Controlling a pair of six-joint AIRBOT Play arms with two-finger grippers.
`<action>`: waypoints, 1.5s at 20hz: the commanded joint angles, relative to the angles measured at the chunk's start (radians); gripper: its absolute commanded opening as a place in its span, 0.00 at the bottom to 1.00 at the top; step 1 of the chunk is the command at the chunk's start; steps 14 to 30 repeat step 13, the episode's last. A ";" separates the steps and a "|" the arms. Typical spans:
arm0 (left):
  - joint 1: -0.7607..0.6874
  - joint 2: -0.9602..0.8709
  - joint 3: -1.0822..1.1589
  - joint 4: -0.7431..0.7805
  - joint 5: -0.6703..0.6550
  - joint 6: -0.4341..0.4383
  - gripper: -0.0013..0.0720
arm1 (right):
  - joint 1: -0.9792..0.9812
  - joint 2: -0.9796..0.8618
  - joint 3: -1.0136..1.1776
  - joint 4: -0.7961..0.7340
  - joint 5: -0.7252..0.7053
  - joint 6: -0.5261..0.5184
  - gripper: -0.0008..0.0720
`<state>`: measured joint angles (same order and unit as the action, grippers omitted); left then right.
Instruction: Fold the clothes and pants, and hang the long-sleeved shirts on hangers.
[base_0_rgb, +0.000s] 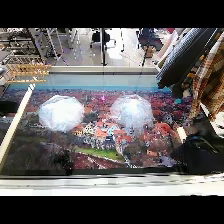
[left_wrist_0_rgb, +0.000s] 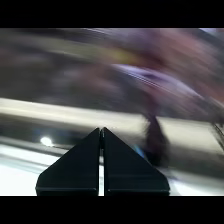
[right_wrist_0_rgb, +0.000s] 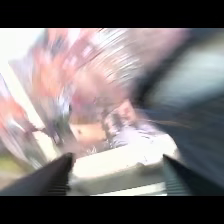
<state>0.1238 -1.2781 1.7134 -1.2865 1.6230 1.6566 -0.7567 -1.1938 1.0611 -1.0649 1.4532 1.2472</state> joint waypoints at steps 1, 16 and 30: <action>0.074 0.045 0.000 0.077 -0.138 -0.060 0.04 | 0.408 -0.001 0.006 -0.172 -0.250 -0.003 0.58; 0.101 0.032 -0.001 0.013 -0.117 -0.124 0.04 | 0.603 0.000 0.006 -0.244 -0.747 0.001 0.05; 0.101 0.032 -0.001 0.013 -0.117 -0.124 0.04 | 0.603 0.000 0.006 -0.244 -0.747 0.001 0.05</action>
